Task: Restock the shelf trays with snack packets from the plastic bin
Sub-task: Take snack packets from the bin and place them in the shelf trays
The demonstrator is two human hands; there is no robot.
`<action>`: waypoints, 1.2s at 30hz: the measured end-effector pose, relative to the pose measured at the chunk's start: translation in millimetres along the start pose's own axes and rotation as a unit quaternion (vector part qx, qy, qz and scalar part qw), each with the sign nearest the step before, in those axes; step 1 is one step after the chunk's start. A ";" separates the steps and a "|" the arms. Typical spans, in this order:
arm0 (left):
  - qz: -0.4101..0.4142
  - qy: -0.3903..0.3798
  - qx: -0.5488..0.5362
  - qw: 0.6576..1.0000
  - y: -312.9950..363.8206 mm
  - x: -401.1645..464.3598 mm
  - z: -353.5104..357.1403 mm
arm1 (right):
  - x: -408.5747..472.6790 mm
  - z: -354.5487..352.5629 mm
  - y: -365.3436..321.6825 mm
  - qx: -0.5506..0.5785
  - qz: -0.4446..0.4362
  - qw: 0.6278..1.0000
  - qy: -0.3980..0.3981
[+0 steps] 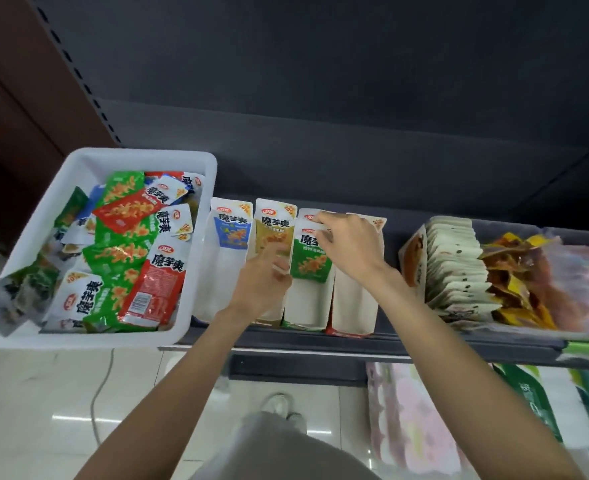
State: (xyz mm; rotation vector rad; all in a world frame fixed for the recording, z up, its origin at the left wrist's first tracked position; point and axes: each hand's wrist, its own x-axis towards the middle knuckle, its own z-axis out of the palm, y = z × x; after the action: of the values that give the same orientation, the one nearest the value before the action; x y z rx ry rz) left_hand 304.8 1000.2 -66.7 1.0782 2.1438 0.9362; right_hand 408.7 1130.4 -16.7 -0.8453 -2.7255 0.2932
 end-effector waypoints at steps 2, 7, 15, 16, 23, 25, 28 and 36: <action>0.002 0.003 -0.011 1.000 0.9 0.3 1.1 | 3.3 4.1 4.7 -0.006 -0.012 1.000 -0.001; -0.010 0.020 -0.010 1.000 1.8 -5.6 1.7 | 7.2 15.9 12.8 -0.048 -0.045 0.998 -0.008; 0.122 0.199 0.078 0.969 10.1 -38.1 -34.6 | 1.5 -3.6 18.3 0.097 -0.027 0.977 0.187; 0.147 0.237 0.080 0.957 9.2 -45.7 -45.6 | -3.1 -7.5 12.9 0.126 -0.027 0.974 0.187; 0.095 0.337 0.219 0.911 -64.3 -73.6 -144.4 | -15.1 -9.7 -85.1 0.176 -0.158 0.972 0.004; 0.019 0.254 0.240 0.937 -98.1 -66.4 -166.8 | -4.2 2.2 -116.1 0.168 -0.181 0.968 -0.040; -0.070 0.121 0.256 0.956 -119.2 -55.3 -179.2 | 22.0 32.3 -160.1 0.136 -0.188 0.969 -0.090; -0.053 -0.011 0.415 0.908 -124.0 -26.0 -162.8 | 74.8 100.5 -217.8 -0.065 -0.085 0.975 -0.196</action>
State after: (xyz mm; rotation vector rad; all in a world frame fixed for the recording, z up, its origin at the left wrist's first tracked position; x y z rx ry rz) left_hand 144.5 870.4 -61.7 1.2956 2.6064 -0.0986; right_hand 204.1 986.3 -37.9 -0.6351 -3.1916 0.2715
